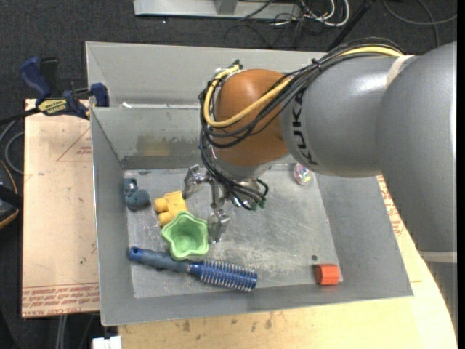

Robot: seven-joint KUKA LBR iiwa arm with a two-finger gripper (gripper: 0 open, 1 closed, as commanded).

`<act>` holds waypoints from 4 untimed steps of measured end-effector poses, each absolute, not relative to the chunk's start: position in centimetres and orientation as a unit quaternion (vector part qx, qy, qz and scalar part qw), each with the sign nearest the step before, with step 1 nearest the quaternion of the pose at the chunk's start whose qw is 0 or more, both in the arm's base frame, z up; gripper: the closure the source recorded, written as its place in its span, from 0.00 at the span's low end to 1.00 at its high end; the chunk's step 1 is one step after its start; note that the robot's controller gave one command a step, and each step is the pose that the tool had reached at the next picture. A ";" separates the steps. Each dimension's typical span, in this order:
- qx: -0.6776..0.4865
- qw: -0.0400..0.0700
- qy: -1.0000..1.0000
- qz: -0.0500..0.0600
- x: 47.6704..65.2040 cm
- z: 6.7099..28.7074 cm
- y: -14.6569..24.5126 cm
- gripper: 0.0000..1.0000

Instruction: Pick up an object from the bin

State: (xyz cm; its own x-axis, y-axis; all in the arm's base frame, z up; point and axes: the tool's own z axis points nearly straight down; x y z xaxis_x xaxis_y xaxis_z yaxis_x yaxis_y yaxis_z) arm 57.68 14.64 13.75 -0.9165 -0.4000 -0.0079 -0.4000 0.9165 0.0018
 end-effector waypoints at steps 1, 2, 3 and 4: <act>-0.312 0.012 0.950 0.001 59.3 10.2 16.8 0.00; -0.312 0.008 0.950 0.002 59.1 10.0 16.9 1.00; -0.312 0.006 0.950 0.001 59.0 9.9 16.8 0.00; -0.462 0.002 0.887 0.001 56.9 9.7 19.4 0.00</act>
Offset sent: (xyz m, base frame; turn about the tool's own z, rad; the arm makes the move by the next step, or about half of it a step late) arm 0.0131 0.0256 -0.0554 -0.2383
